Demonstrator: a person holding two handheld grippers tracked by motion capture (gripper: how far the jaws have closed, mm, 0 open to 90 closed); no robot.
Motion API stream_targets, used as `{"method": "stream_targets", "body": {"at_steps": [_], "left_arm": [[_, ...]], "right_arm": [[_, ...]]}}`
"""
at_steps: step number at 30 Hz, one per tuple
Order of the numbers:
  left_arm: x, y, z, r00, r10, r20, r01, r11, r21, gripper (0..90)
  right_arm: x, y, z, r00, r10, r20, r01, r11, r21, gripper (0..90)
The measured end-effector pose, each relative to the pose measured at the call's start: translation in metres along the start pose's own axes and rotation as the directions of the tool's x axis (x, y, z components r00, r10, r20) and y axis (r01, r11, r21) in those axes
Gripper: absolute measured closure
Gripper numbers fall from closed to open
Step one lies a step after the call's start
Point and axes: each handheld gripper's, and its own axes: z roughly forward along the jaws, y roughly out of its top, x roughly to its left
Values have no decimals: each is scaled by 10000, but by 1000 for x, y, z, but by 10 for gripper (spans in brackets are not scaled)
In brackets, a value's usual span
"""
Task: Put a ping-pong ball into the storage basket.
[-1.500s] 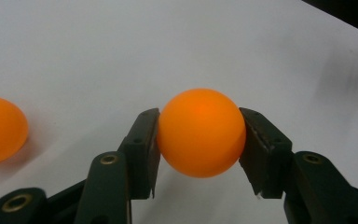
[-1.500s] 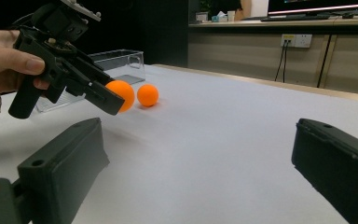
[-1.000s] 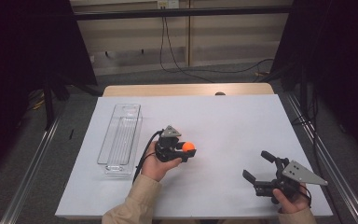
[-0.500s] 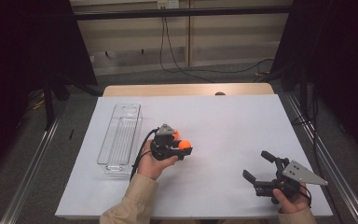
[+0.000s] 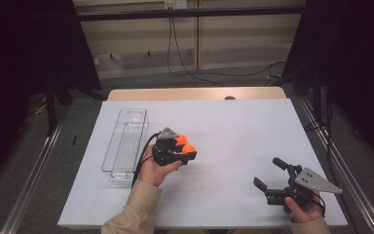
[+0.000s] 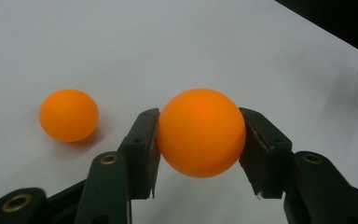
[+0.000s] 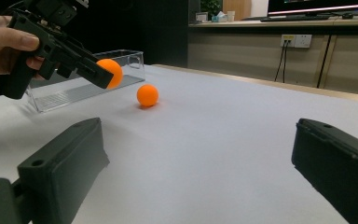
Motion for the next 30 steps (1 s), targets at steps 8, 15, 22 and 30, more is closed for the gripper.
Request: {"method": "stream_targets", "body": {"at_steps": [8,15,22,30], "left_arm": [[3,0,-4,9999,-51,-125,51,10000,11,510],[7,0,-8,9996,-172,-237,171,9998,-54,510],[10,0,-12,9992,-213,-327,212,9998,-53,510],[12,1,-15,9991,-231,-352,230,9997,-35,510]], "right_arm": [[0,0,0,10000,-21,-10,21,10000,-5,22],[0,0,0,10000,-9,-10,9,10000,-14,22],[0,0,0,10000,-2,-24,2,10000,-14,22],[0,0,0,10000,-24,-54,24,10000,-15,22]]}}
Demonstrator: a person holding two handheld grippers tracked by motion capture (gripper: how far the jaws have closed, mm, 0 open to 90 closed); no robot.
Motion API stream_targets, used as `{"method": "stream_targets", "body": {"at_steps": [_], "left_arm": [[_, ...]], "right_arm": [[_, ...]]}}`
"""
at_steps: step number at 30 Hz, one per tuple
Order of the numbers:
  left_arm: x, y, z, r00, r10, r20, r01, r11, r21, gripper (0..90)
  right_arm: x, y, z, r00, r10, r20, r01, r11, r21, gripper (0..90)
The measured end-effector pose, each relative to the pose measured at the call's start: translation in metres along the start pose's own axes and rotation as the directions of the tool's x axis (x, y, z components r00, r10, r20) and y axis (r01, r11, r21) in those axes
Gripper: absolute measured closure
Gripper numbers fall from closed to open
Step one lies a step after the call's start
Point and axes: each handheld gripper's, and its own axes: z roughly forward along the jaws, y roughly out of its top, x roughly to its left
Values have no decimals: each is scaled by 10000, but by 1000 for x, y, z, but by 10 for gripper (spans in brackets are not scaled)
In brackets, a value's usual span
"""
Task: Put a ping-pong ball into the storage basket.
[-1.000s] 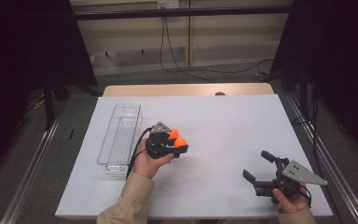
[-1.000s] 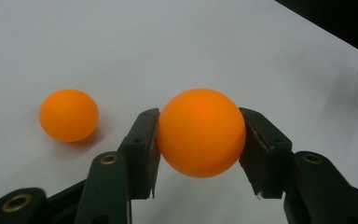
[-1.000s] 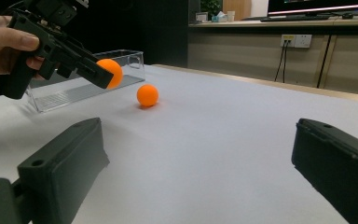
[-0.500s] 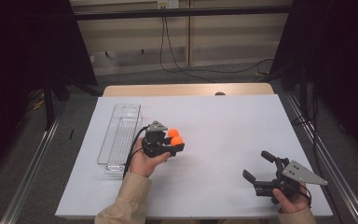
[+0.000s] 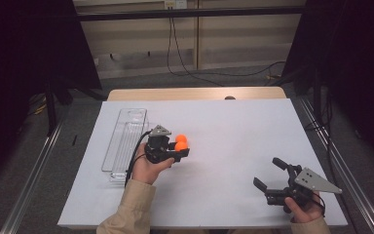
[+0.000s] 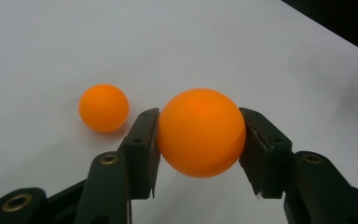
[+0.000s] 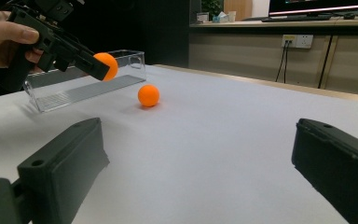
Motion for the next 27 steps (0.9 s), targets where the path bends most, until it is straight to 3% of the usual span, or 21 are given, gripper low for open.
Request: {"method": "stream_targets", "body": {"at_steps": [27], "left_arm": [[12,0,-13,9994,-233,-275,231,9997,-64,510]], "right_arm": [[0,0,0,10000,28,17,-28,10000,-23,22]]}}
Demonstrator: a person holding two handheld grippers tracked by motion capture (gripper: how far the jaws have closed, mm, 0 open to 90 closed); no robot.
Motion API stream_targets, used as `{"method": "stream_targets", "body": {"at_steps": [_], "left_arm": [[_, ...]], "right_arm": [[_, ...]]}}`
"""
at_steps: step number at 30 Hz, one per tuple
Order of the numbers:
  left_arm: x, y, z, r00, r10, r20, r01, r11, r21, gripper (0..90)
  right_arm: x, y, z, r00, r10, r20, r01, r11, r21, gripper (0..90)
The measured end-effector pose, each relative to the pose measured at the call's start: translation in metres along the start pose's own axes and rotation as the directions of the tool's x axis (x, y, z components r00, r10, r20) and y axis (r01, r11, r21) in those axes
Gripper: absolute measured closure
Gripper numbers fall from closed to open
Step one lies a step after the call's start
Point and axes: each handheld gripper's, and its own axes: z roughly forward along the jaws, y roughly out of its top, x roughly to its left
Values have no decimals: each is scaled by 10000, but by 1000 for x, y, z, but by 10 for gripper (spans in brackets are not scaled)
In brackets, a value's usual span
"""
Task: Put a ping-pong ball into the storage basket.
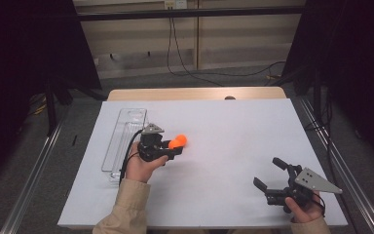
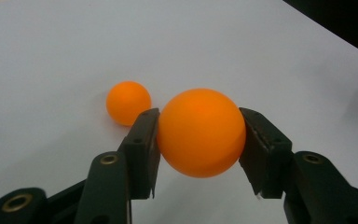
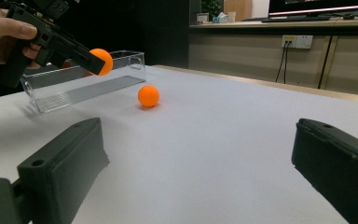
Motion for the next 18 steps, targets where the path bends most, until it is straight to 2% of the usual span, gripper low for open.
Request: {"method": "stream_targets", "body": {"at_steps": [18], "left_arm": [[6,-1,-6,9998,-45,-215,45,10000,-10,510]], "right_arm": [[0,0,0,10000,30,5,-30,10000,-20,23]]}}
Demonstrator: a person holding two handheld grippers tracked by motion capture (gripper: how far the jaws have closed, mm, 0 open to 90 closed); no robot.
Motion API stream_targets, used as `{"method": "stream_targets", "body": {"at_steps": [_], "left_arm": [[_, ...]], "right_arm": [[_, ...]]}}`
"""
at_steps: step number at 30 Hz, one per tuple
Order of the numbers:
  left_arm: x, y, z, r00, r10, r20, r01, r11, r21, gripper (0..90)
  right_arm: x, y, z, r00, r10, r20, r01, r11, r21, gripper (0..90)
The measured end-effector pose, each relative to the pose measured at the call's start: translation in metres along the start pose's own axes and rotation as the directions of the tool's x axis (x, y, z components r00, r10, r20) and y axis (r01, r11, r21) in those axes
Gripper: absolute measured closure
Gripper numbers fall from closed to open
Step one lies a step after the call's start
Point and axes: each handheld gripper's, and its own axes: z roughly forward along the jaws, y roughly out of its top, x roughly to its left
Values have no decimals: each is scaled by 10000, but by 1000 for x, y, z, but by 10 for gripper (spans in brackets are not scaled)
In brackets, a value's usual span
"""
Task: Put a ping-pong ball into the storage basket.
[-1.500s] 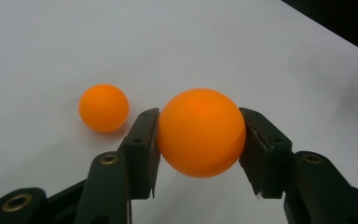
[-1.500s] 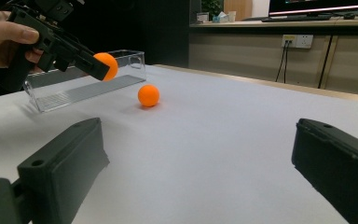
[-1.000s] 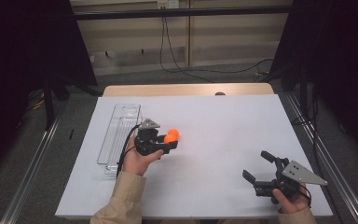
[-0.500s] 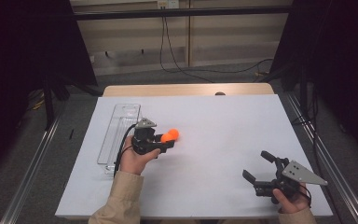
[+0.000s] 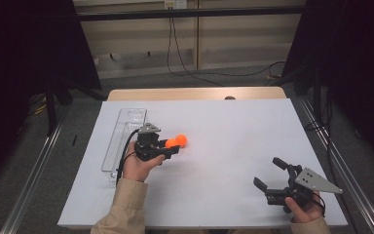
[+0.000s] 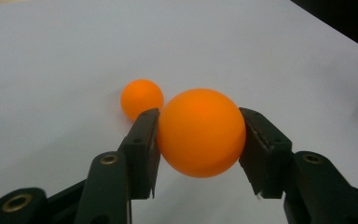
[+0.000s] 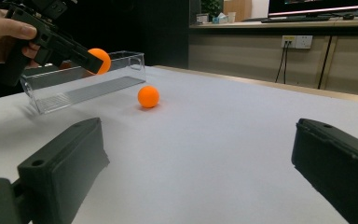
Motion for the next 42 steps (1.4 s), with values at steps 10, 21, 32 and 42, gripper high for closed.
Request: {"method": "stream_targets", "body": {"at_steps": [10,21,32,42], "left_arm": [[3,0,-5,9999,-76,-103,75,10000,-41,510],[6,1,-10,9998,-88,-171,87,10000,-23,510],[10,1,-13,9995,-165,-258,162,9998,-117,510],[13,0,-17,9991,-253,-326,247,9996,-161,510]], "right_arm": [[0,0,0,10000,-8,21,8,10000,-23,24],[0,0,0,10000,9,48,-9,10000,-10,23],[0,0,0,9999,58,88,-58,10000,-21,20],[-1,0,0,10000,-6,88,6,10000,13,19]]}}
